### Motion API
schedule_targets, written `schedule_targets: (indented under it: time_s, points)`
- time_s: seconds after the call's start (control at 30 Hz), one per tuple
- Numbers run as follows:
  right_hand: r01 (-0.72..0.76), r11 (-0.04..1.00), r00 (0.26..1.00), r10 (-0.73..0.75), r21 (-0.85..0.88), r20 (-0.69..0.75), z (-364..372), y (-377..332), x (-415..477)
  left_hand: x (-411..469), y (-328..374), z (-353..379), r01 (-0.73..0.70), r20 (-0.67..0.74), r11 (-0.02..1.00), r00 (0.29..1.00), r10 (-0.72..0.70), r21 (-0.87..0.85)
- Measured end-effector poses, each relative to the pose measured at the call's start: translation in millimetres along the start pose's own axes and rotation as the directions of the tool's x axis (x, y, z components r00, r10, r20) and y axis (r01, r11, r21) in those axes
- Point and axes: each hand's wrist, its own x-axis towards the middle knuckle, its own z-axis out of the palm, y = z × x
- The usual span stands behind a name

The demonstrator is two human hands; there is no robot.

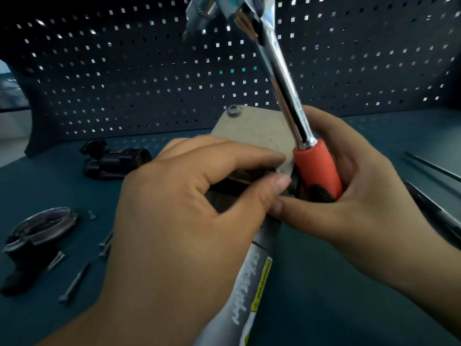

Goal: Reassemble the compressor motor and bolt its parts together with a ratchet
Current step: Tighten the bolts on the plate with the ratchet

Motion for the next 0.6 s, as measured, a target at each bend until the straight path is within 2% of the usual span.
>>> schedule_targets:
  time_s: [0.13,0.23,0.33,0.43,0.6]
  points:
    - [-0.033,0.999,0.999,0.033,0.001,-0.014,0,-1,-5,-3,-2,-1,-0.104,0.049,0.988,0.993,0.110,-0.113]
    - [-0.054,0.998,0.999,0.054,0.024,-0.005,-1,-3,-3,-3,2,-2,-0.110,0.048,0.978,0.992,0.120,-0.176]
    - [-0.073,0.997,0.997,0.073,0.027,-0.017,0,-3,-4,-3,6,-6,-0.135,0.030,0.987,0.990,0.139,-0.090]
    - [-0.094,0.995,0.996,0.094,0.033,-0.004,0,-4,-3,-5,6,-11,-0.062,-0.029,0.994,0.997,0.065,0.090]
    - [-0.112,0.993,0.994,0.112,0.042,-0.011,3,-9,-3,-8,7,-16,-0.056,-0.044,0.993,0.997,0.061,0.104]
